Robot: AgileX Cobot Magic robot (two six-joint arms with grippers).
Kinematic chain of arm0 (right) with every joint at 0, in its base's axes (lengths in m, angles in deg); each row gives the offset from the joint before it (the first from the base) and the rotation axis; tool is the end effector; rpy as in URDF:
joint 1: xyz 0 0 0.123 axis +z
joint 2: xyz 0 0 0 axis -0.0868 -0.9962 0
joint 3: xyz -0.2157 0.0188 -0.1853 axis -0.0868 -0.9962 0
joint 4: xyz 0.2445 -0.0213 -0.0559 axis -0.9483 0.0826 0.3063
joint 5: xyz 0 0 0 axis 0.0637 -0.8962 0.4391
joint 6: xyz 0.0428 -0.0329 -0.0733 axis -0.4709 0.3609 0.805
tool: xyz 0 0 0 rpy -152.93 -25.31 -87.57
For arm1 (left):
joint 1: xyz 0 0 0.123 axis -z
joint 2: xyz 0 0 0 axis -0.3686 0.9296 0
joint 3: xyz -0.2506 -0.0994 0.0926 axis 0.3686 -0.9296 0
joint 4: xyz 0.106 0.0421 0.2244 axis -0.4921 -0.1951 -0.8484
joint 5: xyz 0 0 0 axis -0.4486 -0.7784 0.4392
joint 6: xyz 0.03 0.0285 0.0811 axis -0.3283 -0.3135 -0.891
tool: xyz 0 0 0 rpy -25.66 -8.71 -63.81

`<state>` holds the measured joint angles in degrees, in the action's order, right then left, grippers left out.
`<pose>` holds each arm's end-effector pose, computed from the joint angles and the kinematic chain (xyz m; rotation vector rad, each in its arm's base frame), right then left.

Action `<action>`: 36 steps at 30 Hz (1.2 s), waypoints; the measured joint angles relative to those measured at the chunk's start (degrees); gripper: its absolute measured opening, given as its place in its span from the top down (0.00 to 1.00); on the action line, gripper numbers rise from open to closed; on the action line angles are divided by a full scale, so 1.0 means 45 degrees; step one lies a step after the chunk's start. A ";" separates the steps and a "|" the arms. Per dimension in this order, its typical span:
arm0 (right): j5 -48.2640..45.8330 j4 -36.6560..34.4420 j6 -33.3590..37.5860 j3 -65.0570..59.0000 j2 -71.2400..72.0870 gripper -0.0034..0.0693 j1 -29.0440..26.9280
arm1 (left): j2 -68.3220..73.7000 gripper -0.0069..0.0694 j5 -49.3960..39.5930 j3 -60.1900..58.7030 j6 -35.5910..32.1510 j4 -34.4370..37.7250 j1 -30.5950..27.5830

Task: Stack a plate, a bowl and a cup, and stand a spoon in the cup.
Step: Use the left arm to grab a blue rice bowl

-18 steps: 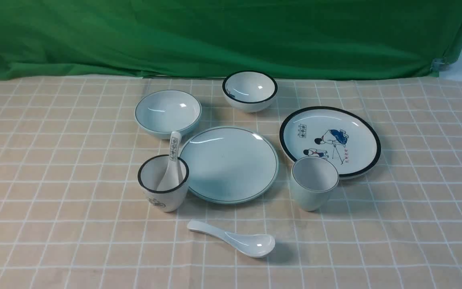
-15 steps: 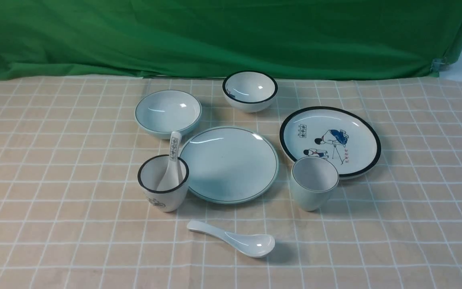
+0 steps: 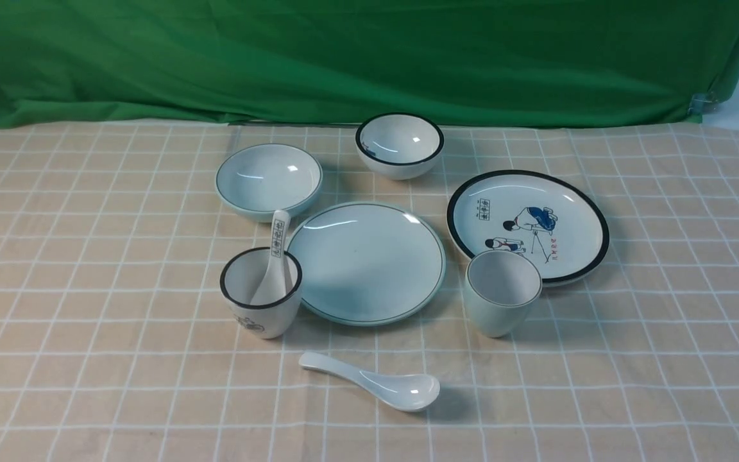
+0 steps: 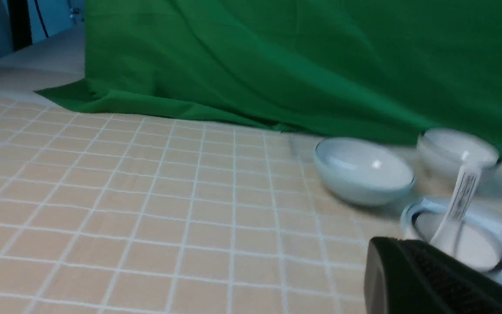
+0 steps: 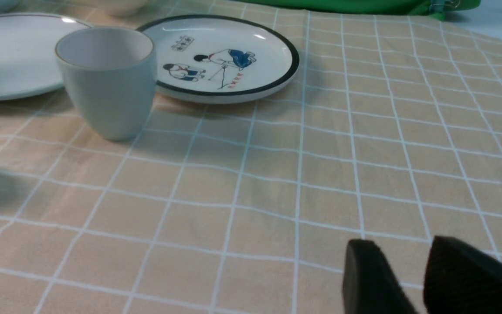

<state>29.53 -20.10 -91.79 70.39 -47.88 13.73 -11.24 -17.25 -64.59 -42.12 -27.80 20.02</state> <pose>0.0550 0.0055 0.1867 -0.1653 1.7269 0.0376 0.0567 -0.0025 0.2035 -0.2640 1.5570 -0.2892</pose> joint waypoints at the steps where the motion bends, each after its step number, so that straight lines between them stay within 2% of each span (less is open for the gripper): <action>1: 0.0000 0.0000 0.0000 0.0000 0.0000 0.62 0.0000 | 0.0000 0.88 0.0353 0.0000 0.0506 0.0967 0.0000; 3: 0.0000 0.0000 0.0000 0.0000 0.0000 0.62 0.0000 | 0.0000 0.88 0.1085 0.0000 0.1290 0.2425 0.0000; 6: 0.0000 0.0000 0.0000 0.0000 0.0000 0.62 0.0000 | 0.0000 0.88 0.1626 0.0016 0.1774 0.3211 0.0000; 10: 0.0000 0.0000 0.0000 0.0000 0.0000 0.62 0.0000 | 0.0308 0.88 -0.0493 0.1462 0.1651 0.2422 0.0000; 13: 0.0000 0.0000 0.0000 0.0000 0.0000 0.62 0.0000 | 0.1193 0.88 -0.1629 0.2844 0.0818 0.1681 0.0000; 16: 0.0000 0.0000 0.0000 0.0000 0.0000 0.62 0.0000 | 0.4009 0.88 -0.3466 0.4980 -0.1012 0.1209 0.0000; 19: 0.0000 0.0000 0.0000 0.0000 0.0000 0.62 0.0000 | 0.5856 0.88 -0.4582 0.6247 -0.2174 0.1139 0.0263; 20: 0.0000 0.0000 0.0000 0.0000 0.0000 0.62 0.0000 | 0.7588 0.88 -0.5546 0.7231 -0.3011 0.0972 0.0822; 22: 0.0142 0.0000 0.0004 0.0000 0.0000 0.62 0.0000 | 0.8749 0.88 -0.5969 0.7850 -0.3304 0.0788 0.1367; 25: 0.1523 -0.0944 -0.1354 0.0000 0.0000 0.62 0.0000 | 1.0390 0.88 -0.6405 0.8696 -0.3567 0.0607 0.2303; 29: 0.3860 -0.2069 -0.4217 0.0000 0.0000 0.63 0.0000 | 1.2007 0.88 -0.7145 0.9815 -0.4170 0.0495 0.2894; 31: 0.4853 -0.2277 -0.4998 0.0000 0.0000 0.64 0.0000 | 1.3000 0.88 -0.7652 1.0712 -0.4462 0.0246 0.2936; 33: 0.4535 -0.2357 -0.5588 0.0256 -0.0115 0.69 0.0104 | 1.4157 0.88 -0.8019 1.1727 -0.4765 -0.0332 0.2936; 35: 0.2802 -0.2345 -0.5438 0.1329 -0.0649 0.78 0.0440 | 1.5355 0.88 -0.8346 1.2739 -0.4887 -0.1102 0.2936; 36: 0.2610 -0.2345 -0.5339 0.1329 -0.0723 0.78 0.0486 | 1.5497 0.88 -0.8385 1.2856 -0.4904 -0.1102 0.2936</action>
<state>41.27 -30.65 -115.82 76.37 -51.13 15.91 58.50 -54.98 -6.74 -64.19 -32.76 33.23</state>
